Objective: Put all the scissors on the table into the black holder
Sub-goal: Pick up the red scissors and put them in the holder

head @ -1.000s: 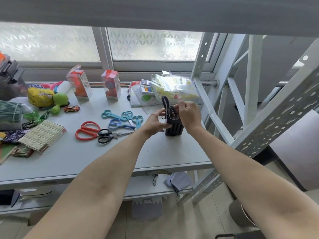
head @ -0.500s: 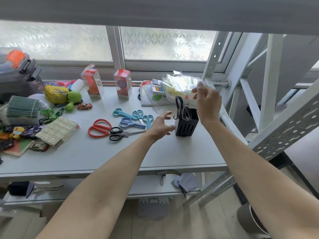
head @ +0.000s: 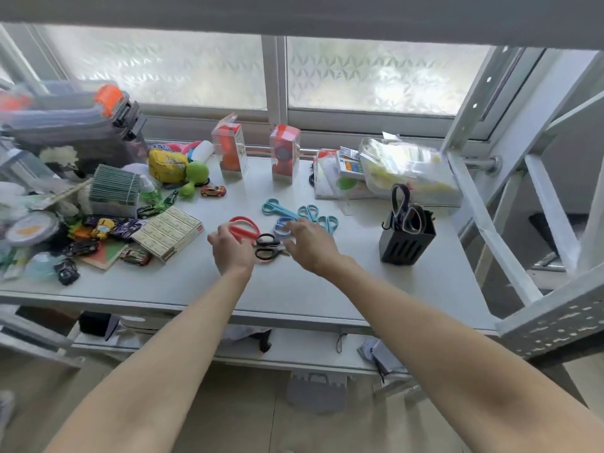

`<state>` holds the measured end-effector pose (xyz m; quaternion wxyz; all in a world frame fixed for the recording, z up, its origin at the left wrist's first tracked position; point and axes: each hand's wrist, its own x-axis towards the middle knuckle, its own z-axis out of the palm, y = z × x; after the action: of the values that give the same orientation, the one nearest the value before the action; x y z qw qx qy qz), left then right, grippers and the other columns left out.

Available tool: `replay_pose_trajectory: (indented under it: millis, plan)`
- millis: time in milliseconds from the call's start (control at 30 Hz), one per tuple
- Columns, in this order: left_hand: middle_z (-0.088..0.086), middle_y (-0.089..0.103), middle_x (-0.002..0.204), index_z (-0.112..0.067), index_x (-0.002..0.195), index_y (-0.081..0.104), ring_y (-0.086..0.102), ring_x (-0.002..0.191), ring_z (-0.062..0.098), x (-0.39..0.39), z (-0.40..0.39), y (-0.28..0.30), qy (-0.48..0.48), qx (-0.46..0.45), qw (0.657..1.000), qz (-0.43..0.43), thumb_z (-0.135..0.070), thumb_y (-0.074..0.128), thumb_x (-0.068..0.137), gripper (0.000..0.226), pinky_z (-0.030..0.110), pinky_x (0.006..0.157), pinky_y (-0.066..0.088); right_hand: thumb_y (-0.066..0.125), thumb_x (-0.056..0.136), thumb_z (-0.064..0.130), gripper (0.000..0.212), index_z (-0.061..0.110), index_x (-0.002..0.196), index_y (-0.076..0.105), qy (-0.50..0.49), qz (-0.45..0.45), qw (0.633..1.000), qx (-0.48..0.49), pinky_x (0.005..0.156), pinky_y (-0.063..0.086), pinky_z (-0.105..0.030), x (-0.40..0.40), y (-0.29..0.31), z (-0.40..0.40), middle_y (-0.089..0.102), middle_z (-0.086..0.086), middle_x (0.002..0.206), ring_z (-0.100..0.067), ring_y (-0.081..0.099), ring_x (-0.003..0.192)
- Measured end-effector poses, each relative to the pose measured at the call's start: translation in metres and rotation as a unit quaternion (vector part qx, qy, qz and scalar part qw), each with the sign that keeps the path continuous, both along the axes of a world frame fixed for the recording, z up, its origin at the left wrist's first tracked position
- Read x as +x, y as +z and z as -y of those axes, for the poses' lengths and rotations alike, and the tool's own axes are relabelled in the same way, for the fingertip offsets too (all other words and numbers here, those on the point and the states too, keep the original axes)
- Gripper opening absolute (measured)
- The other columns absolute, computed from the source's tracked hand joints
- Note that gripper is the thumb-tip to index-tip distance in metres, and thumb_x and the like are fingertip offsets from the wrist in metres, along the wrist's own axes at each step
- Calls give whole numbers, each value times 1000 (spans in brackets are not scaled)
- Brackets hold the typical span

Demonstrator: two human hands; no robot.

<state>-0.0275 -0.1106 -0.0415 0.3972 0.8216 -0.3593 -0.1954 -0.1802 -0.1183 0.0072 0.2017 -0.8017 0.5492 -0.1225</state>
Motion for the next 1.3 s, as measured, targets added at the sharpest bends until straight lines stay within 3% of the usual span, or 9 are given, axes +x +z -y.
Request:
replay_pose_trajectory:
  millis: [233,500,600,667,733,833,867,1000,1300]
  plan:
    - [20,25,153,-2,144,41,45,133,39,45,17,-1,-63,146,987,38,-9,44,94,50,37,110,35,47,94,9,37,12,129,57,67,-89,994,-7,81,46,-38,52,-23,13,56,-14,124,-36,59,111]
    - [24,59,127,3,123,57,59,115,39,57,33,3,-16,159,986,-49,-14,59,86,41,40,91,53,48,95,14,34,12,127,57,83,-135,987,-6,77,43,-36,75,-32,20,52,-15,119,-35,59,108]
    - [23,63,113,2,124,53,65,91,36,60,32,7,-1,127,983,-134,-14,67,83,46,35,68,54,52,94,16,37,13,131,52,66,-129,989,-24,78,47,-40,73,-36,17,49,-14,121,-36,60,106]
    - [18,59,88,1,126,52,52,60,26,61,30,9,8,111,976,-185,-11,68,82,48,28,49,42,54,93,16,40,14,133,51,62,-127,989,-38,78,49,-40,73,-38,16,49,-13,121,-35,60,105]
    - [10,46,68,0,124,54,38,49,18,62,29,9,21,99,964,-248,-8,65,83,43,23,43,33,54,93,15,40,15,134,51,62,-129,989,-47,77,50,-40,74,-39,14,48,-13,120,-34,61,104]
    - [6,47,65,-5,85,63,42,54,16,54,21,13,27,52,949,-309,-9,60,87,5,25,49,36,53,93,10,38,17,131,52,50,-137,986,-81,75,46,-39,76,-37,10,51,-13,116,-33,60,102]
    - [7,52,69,-9,77,60,49,62,17,52,18,14,29,30,948,-315,-11,59,88,11,27,54,41,52,93,8,38,18,129,52,44,-139,984,-106,77,45,-40,77,-35,9,52,-13,115,-33,59,103]
    - [16,71,106,-1,100,62,68,99,29,41,9,20,32,-49,950,-306,-17,55,91,20,40,84,57,49,93,3,32,13,123,54,30,-98,982,-158,71,41,-39,84,-25,6,55,-13,110,-32,58,98]
    - [11,73,96,-7,95,64,71,93,27,11,-8,74,-59,-173,972,-146,-53,58,88,47,48,88,57,60,91,8,15,4,103,52,-26,124,983,-130,69,50,-45,80,-1,3,62,-17,98,-38,62,84]
